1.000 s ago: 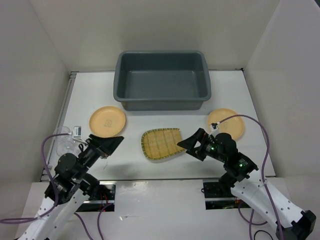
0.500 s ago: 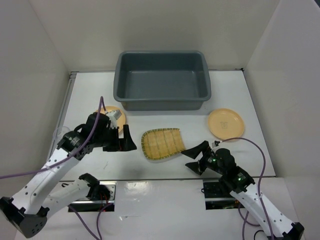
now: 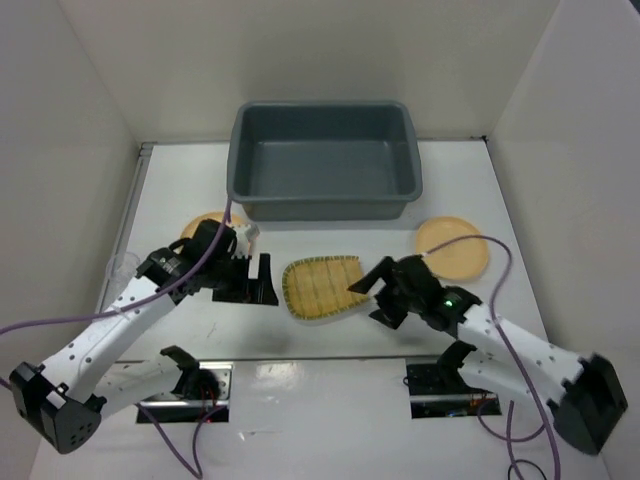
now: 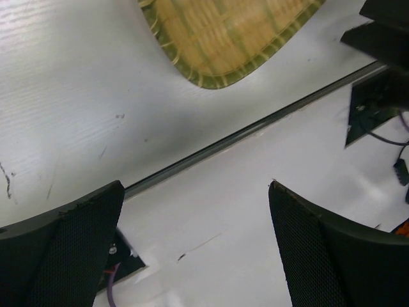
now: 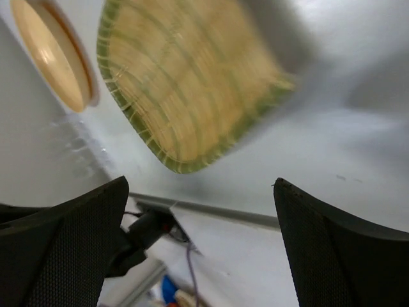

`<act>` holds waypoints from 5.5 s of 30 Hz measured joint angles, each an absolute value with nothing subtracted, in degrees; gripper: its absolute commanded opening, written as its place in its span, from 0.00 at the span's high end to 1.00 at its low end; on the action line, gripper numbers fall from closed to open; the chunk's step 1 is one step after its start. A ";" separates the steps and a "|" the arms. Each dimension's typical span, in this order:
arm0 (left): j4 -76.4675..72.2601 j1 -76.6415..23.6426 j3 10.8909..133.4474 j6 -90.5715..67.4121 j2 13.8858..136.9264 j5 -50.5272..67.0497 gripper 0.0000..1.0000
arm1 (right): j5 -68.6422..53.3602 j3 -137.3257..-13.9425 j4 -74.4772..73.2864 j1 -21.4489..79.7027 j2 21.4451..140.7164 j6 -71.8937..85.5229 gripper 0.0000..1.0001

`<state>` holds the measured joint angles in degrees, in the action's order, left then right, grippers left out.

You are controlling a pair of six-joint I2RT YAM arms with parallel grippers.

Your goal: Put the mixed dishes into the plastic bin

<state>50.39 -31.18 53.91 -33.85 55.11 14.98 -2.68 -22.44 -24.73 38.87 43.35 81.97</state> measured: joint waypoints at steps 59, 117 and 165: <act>-4.38 -30.17 31.73 -65.71 82.43 18.46 0.12 | 15.09 -42.68 -36.23 47.42 43.51 66.13 0.01; 72.31 -14.59 176.66 -34.59 153.01 28.60 1.00 | 14.28 -44.73 -34.89 44.82 27.35 48.10 0.01; 71.29 -15.64 179.67 -34.46 137.10 12.49 0.00 | 5.74 -54.50 -40.56 -6.98 64.86 48.86 0.01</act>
